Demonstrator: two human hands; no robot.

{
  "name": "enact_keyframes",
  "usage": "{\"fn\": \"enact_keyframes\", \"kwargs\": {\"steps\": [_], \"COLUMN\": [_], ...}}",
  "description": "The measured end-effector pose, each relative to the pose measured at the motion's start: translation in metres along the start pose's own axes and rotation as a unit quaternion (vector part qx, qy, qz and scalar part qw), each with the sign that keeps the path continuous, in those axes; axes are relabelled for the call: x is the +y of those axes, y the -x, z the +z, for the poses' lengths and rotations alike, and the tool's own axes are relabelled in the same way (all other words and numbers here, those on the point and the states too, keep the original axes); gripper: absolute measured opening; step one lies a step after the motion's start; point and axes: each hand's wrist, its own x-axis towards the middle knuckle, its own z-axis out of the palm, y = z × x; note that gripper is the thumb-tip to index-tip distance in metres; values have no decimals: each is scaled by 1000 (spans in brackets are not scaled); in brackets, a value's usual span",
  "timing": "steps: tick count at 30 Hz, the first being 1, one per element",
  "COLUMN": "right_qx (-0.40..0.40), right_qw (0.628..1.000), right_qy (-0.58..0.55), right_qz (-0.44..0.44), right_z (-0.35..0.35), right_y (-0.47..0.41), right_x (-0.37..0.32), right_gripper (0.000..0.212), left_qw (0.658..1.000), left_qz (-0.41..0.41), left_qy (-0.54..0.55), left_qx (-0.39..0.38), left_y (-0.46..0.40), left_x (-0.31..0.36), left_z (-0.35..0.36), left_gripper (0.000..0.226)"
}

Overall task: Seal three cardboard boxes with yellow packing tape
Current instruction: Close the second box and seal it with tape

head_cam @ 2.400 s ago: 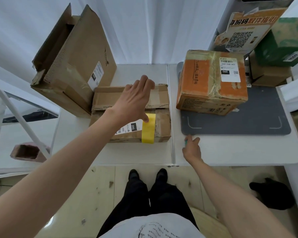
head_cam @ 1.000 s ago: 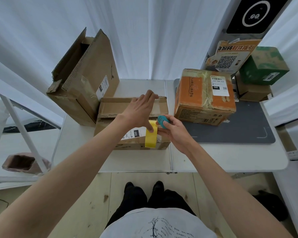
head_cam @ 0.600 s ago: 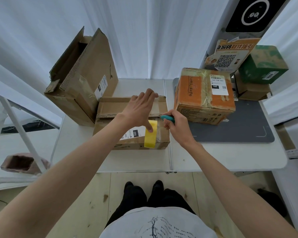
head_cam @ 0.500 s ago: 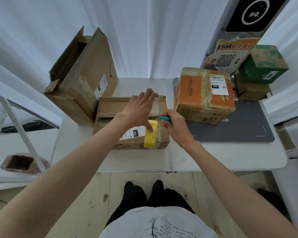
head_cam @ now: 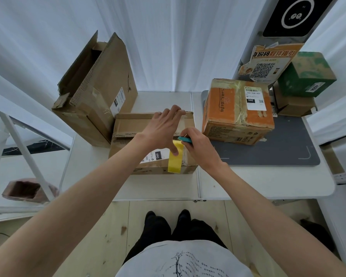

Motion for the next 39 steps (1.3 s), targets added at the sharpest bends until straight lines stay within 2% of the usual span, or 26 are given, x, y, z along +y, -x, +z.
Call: {"fn": "enact_keyframes", "kwargs": {"steps": [24,39], "right_qx": [-18,-22], "right_qw": [999,999], "right_qy": [29,41], "right_qz": [10,18], "right_z": [-2,-14], "right_y": [-8,0], "right_x": [-1,0], "right_gripper": [16,16], "left_qw": [999,1000], "left_qz": [18,8], "left_qy": [-27,-28], "left_qx": [15,-4], "left_y": [-4,-6], "left_x": [1,2], "left_z": [3,1], "left_gripper": [132,132]}}
